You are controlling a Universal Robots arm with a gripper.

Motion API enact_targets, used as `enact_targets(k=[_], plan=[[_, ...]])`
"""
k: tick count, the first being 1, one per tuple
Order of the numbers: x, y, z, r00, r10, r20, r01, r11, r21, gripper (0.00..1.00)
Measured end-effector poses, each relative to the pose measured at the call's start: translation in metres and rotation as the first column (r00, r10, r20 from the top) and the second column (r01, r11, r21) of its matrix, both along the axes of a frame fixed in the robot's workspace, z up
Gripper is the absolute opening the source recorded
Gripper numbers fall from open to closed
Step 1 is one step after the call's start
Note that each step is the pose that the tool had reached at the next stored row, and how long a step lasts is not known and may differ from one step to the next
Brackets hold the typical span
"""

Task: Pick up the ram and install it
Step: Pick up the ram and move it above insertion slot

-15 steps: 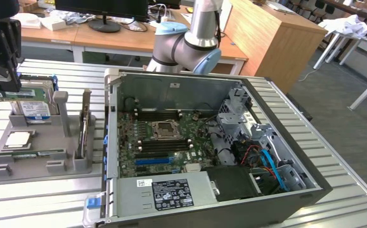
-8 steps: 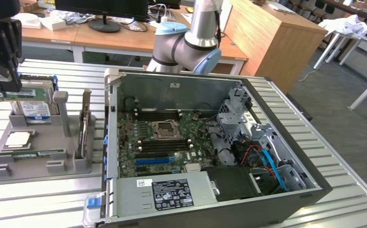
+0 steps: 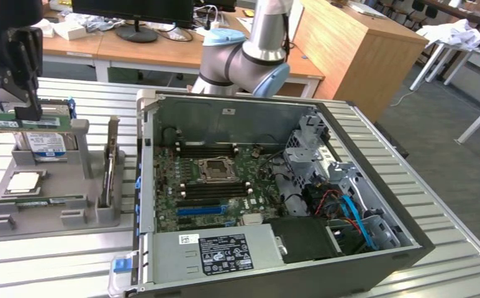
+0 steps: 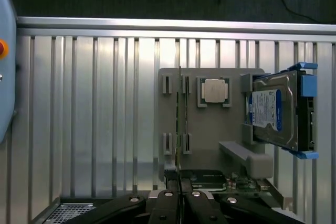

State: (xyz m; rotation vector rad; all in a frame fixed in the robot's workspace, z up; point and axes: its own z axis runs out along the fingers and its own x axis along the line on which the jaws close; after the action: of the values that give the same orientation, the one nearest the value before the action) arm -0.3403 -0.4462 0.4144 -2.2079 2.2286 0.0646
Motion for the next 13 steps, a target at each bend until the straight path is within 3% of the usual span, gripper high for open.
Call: enact_targets(k=[13], plan=[[0.03, 0.0, -0.0001, 1.0, 0.0, -0.0001, 0.0, 1.0, 0.0001, 0.12]])
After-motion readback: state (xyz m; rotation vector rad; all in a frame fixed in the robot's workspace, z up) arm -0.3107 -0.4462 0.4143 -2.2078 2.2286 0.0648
